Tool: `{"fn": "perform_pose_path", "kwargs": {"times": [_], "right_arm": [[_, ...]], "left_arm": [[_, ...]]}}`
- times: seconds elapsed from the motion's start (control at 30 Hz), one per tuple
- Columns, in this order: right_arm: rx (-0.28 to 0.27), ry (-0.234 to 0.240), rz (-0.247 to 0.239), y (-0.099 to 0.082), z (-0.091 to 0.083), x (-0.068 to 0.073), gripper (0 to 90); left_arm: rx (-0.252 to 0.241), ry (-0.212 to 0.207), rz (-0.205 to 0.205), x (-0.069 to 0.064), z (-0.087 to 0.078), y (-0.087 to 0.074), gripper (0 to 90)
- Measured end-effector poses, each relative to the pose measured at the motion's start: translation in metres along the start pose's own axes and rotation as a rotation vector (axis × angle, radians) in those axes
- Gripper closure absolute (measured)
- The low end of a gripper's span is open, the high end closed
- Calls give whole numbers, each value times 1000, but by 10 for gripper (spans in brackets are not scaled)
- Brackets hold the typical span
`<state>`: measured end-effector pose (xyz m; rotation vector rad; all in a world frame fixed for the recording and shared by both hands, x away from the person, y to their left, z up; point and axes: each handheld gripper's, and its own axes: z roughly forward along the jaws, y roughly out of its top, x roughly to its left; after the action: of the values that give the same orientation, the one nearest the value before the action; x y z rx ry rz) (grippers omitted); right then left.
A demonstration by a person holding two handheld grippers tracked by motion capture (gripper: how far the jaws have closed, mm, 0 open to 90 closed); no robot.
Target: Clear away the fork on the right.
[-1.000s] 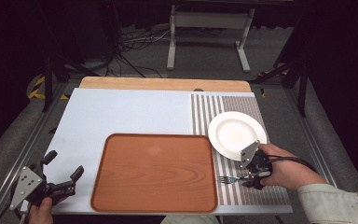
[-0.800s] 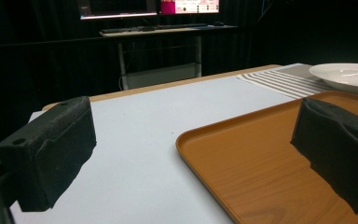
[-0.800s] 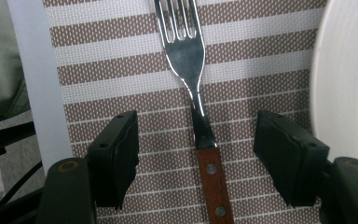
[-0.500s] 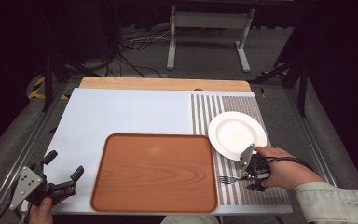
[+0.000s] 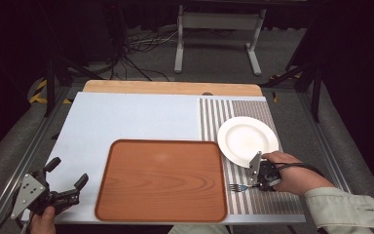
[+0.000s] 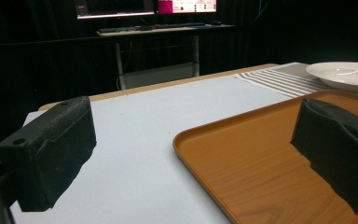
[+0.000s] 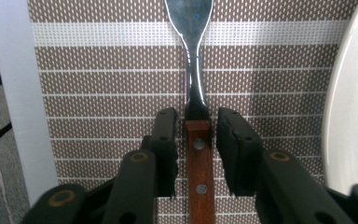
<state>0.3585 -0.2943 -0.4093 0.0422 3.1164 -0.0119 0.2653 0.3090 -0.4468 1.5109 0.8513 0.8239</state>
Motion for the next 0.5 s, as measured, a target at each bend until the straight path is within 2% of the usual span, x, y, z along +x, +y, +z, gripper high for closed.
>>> {"fn": "perform_pose_path", "kwargs": {"times": [0.17, 0.33, 0.47, 0.5], "right_arm": [[18, 0, -16, 1, 2, -1, 770], [25, 0, -32, 2, 4, -1, 779], [18, -9, -74, 1, 4, 0, 785], [15, -9, -71, 0, 3, 0, 786]], "left_arm": [[-1, 0, 1, 0, 0, 0, 6], [-1, 0, 1, 0, 0, 0, 6], [-2, 0, 1, 0, 0, 0, 6], [-2, 0, 0, 0, 0, 1, 6]]}}
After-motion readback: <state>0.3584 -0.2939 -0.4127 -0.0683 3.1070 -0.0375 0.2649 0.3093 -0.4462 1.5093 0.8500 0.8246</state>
